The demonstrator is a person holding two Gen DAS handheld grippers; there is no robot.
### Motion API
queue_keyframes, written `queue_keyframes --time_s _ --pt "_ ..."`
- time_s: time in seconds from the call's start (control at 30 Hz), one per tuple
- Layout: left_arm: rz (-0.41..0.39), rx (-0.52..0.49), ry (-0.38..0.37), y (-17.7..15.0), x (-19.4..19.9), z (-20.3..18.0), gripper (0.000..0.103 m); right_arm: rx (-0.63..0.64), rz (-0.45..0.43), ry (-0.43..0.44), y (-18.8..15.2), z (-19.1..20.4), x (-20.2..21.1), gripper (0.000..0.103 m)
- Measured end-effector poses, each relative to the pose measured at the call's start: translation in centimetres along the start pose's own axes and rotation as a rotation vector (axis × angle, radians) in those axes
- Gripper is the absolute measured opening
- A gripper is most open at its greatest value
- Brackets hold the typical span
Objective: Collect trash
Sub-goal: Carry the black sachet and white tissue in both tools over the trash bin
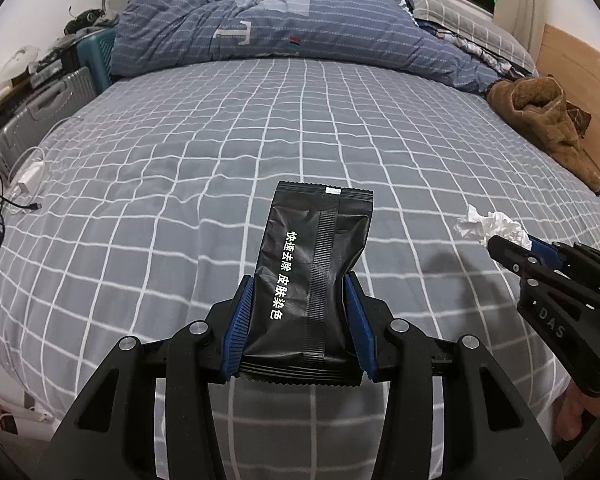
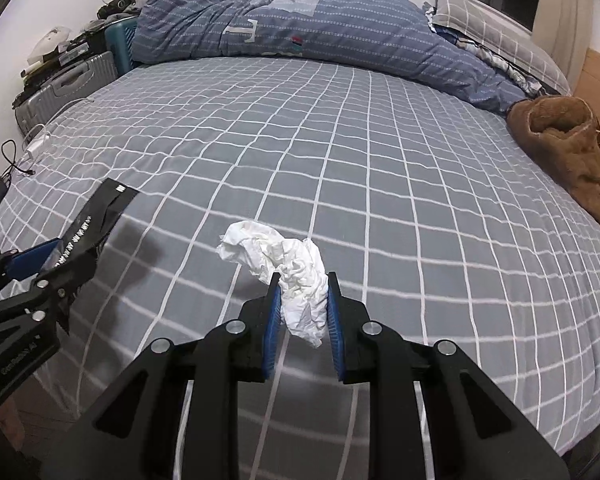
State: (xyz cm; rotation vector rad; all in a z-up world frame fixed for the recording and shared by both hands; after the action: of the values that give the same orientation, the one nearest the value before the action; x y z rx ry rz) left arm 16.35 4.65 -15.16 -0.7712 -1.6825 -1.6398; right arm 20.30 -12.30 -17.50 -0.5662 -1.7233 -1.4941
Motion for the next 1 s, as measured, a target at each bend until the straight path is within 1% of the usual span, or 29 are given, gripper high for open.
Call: queue_keyframes --time_s 0.13,0.37,0.67,1.0 --pt "-0.001 0.001 -0.002 -1.0 1.1 -0.2 0.044 -0.008 -0.01 0.001 -1.1 0.0 2.0 0.02" --pt "0.005 0.002 -0.004 -3.7 2.8 -0.5 0.044 -0.011 -0.009 -0.004 -3.8 -0.1 4.7 0.02" --pt "0.015 0.007 -0.029 -7.4 5.7 -1.3 0.044 -0.046 0.011 0.008 -8.9 0.0 8.3 0.02" --pt "0.02 0.015 -0.054 -12.3 9.8 -1.8 0.044 -0.06 0.015 0.021 -13.5 0.7 11.9 0.02"
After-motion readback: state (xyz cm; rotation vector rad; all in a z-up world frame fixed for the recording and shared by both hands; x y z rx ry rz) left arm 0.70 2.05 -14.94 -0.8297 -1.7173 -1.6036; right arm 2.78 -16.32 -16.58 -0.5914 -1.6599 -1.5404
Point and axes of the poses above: each gripper's, at about its wrist camera, not at the fingertips, and x roughly against the way its jaws point, z to its left, y to its top, the point moved 9 cm from there along -x, roughly the way its jaws point, and after that the axes turned 2 degrees about z, right-handed, at the moved point
